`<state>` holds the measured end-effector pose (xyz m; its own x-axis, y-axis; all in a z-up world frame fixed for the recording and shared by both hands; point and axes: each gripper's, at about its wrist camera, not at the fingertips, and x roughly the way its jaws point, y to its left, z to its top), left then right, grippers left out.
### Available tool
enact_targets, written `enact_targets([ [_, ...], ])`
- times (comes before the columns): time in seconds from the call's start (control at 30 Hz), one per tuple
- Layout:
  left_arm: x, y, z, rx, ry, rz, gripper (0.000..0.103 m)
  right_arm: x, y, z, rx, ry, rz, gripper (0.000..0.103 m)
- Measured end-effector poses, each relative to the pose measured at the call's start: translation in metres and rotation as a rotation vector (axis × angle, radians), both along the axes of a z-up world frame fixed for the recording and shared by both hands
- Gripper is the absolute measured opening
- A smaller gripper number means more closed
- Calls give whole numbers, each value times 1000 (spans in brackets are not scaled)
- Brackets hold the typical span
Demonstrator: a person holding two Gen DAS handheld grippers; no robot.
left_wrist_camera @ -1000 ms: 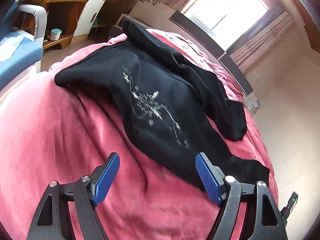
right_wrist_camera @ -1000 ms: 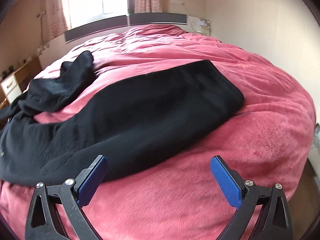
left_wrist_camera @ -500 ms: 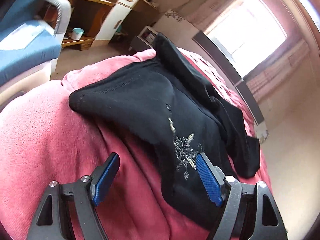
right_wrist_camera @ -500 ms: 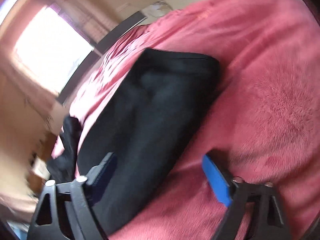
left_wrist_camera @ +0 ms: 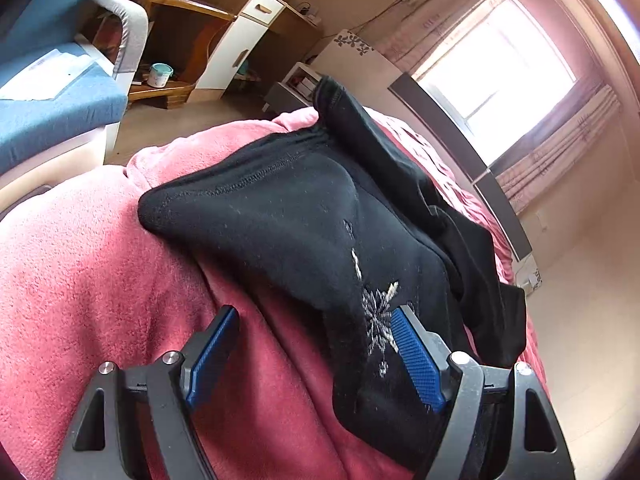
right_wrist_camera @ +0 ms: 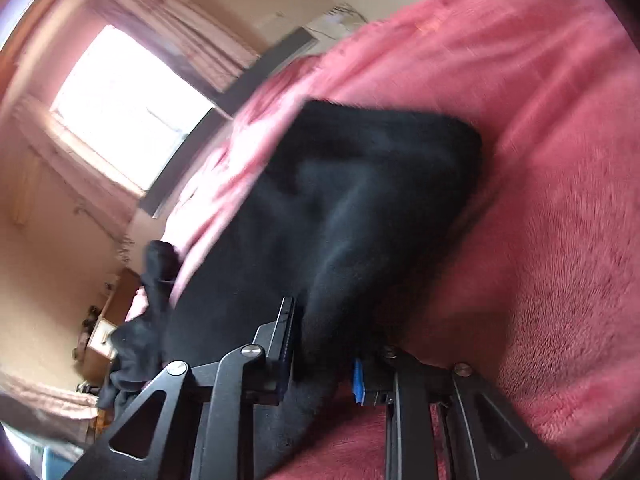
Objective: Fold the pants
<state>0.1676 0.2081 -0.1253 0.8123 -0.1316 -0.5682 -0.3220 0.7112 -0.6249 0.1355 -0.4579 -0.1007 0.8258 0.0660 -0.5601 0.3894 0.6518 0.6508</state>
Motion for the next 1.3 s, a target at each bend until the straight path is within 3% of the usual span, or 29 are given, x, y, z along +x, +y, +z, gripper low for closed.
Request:
enact_targets([
  [0.1,0,5,1,2,-13,27,80,0,1,-14,-11,-7,-12,21],
  [0.33,-4,15,-6,6,-27,62,80,7,12,-15,-73,-3,-6,21],
  [0.5,12,27,-9,-45,-1,87,78,3,12,-18,-79,-5,-8,21],
  [0.6,23,36,-11,-85,80,120,49,2,9,-17,-73,-6,-10,21],
  [0.67,28,39,-10,-113,112,87,19,0,8,-17,-72,-7,-10,20],
  [0.73,25,38,-1,-116,94,61,13,0,6,-15,-70,5,-9,20],
  [0.83,14,35,28,-61,11,42,10,4,6,-2,-76,39,-10,11],
  [1.07,-25,30,78,-29,-131,-17,8,-10,3,50,-102,-18,-3,9],
  [1.3,-89,56,88,-28,-180,24,8,-41,6,91,-111,-61,35,9],
])
